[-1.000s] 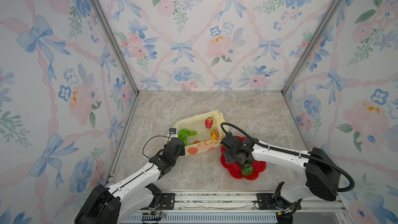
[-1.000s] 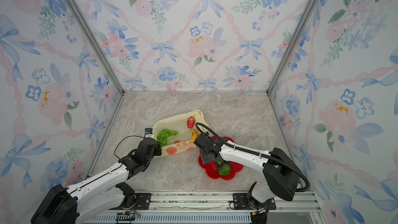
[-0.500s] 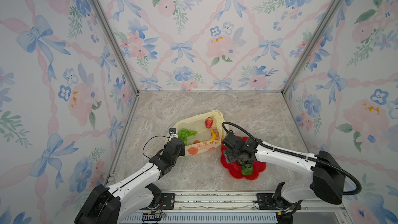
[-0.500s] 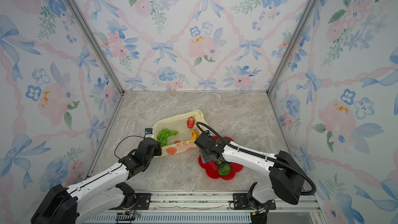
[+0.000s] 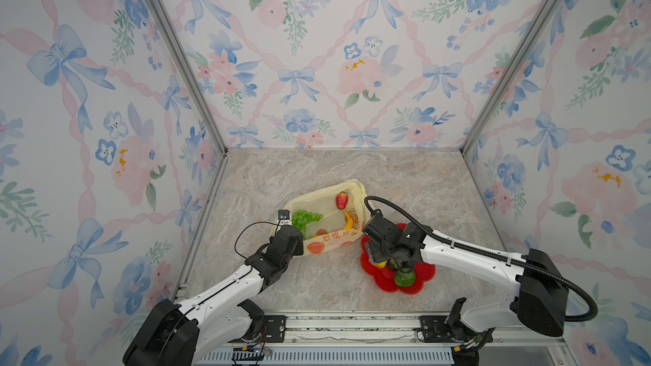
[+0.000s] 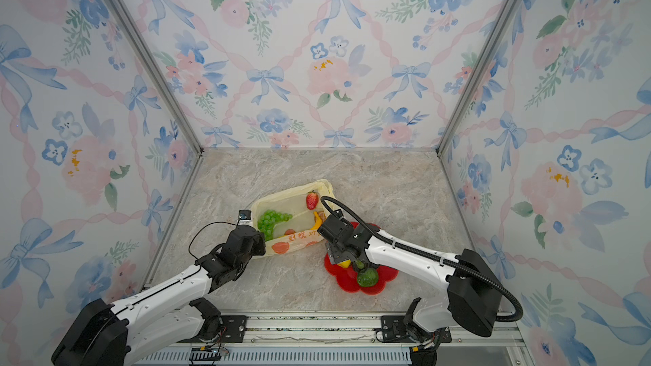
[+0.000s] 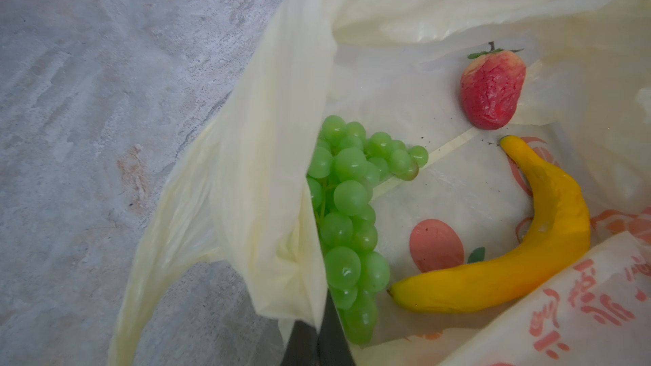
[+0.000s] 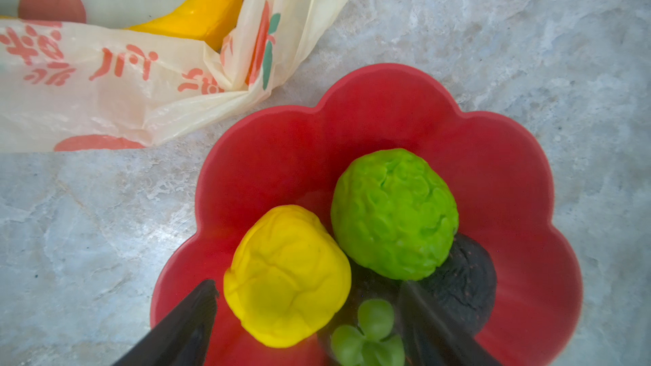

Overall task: Take fruits out of the plastic bag
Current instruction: Place the fruit on the plate, then pick up the fruit from the plastic bag.

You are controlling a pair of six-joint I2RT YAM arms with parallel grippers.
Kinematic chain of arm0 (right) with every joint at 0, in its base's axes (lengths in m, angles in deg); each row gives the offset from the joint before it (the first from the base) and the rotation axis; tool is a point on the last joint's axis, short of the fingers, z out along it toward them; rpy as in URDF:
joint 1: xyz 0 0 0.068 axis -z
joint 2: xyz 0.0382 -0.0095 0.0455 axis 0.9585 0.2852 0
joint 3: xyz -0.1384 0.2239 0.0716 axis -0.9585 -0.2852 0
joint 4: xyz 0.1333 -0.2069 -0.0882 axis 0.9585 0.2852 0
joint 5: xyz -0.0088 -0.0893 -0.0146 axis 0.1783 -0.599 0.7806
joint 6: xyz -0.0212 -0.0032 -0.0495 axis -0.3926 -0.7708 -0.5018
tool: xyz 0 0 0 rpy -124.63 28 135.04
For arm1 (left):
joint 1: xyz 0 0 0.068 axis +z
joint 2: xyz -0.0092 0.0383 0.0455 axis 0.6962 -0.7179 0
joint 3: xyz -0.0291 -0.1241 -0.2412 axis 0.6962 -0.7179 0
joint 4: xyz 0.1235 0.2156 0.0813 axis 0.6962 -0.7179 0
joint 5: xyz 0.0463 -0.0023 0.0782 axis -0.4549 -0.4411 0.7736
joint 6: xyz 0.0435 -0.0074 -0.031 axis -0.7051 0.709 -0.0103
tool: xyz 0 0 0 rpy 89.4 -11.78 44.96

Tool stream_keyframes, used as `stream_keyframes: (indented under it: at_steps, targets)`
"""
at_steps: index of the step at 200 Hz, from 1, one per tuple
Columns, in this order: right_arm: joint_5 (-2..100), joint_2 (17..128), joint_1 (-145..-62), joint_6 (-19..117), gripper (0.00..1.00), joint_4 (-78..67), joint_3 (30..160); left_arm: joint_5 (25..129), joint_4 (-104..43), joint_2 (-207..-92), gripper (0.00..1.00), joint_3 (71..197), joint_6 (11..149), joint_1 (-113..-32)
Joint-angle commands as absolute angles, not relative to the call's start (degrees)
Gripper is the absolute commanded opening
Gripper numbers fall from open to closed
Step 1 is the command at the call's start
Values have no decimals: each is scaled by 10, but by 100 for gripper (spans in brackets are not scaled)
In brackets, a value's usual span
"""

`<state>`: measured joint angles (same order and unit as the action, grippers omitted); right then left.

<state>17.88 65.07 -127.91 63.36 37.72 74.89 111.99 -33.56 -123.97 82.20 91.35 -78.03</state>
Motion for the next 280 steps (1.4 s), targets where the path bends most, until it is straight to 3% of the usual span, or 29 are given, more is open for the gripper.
stream_keyframes:
  at_steps: [1,41,166,208,280]
  targets:
    - [172,635,-1291,631,81,388,773,1113,-360,-1240,0,840,934,-788]
    - [188,655,-1291,626,73,340,810,1122,-374,-1228,0,844,949,-818]
    - [256,868,-1238,591,58,280,983,1239,-448,-1225,0,839,1042,-904]
    - [264,916,-1228,595,57,265,1008,1248,-486,-1195,0,821,1126,-903]
    - [243,982,-1191,601,57,230,1067,1233,-496,-1163,0,817,1120,-903]
